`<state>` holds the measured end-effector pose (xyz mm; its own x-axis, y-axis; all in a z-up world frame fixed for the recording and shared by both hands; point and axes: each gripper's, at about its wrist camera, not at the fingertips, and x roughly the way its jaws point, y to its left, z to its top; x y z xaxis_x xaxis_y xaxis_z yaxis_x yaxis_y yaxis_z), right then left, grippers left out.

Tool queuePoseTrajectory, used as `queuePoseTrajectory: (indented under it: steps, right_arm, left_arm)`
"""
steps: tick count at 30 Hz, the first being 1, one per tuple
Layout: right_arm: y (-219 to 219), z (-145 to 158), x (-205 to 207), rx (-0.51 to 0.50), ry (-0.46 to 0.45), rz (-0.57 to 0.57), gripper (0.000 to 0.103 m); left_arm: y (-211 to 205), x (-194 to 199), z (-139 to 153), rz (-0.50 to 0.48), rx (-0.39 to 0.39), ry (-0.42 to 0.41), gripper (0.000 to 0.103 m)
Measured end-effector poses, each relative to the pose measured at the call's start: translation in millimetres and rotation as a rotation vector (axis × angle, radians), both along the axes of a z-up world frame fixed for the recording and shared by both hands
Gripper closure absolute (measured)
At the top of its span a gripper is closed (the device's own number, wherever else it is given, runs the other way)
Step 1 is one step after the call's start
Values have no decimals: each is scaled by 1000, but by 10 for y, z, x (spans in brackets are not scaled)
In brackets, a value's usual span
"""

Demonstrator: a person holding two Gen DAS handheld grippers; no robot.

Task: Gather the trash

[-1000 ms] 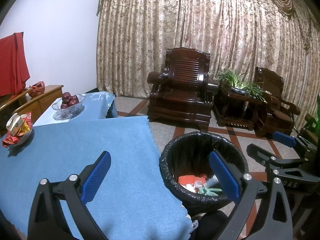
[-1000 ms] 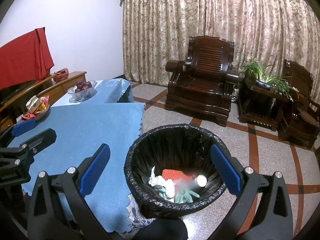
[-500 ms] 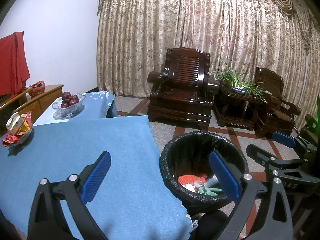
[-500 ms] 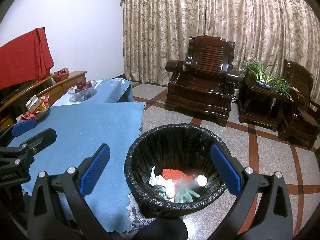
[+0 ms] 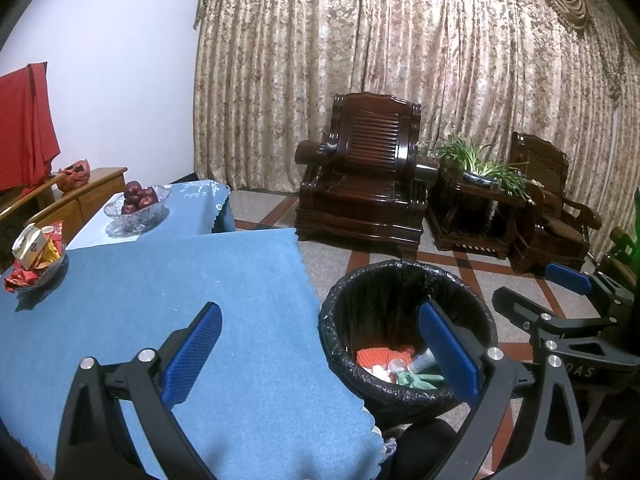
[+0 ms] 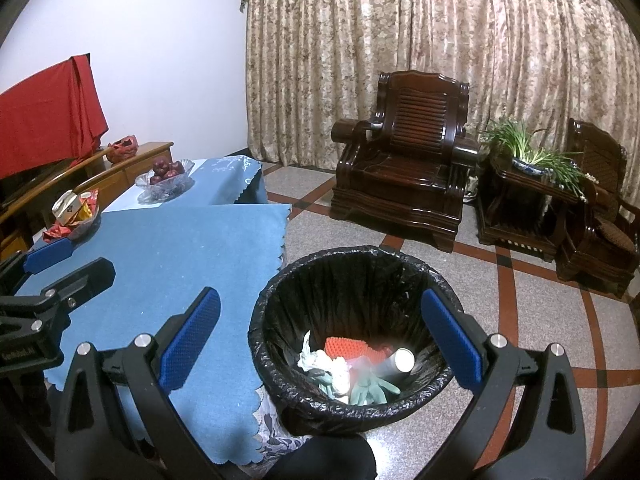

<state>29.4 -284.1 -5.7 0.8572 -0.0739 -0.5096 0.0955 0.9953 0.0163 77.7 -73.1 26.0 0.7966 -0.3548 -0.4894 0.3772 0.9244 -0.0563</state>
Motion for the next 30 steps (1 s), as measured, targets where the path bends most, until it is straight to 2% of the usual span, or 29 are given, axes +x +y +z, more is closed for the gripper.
queuePoseTrajectory:
  steps: [30]
  right_arm:
    - [-10,-95,-9,-1,2,-4,5]
  left_arm:
    - [12,0,-20,-2,4,6,6]
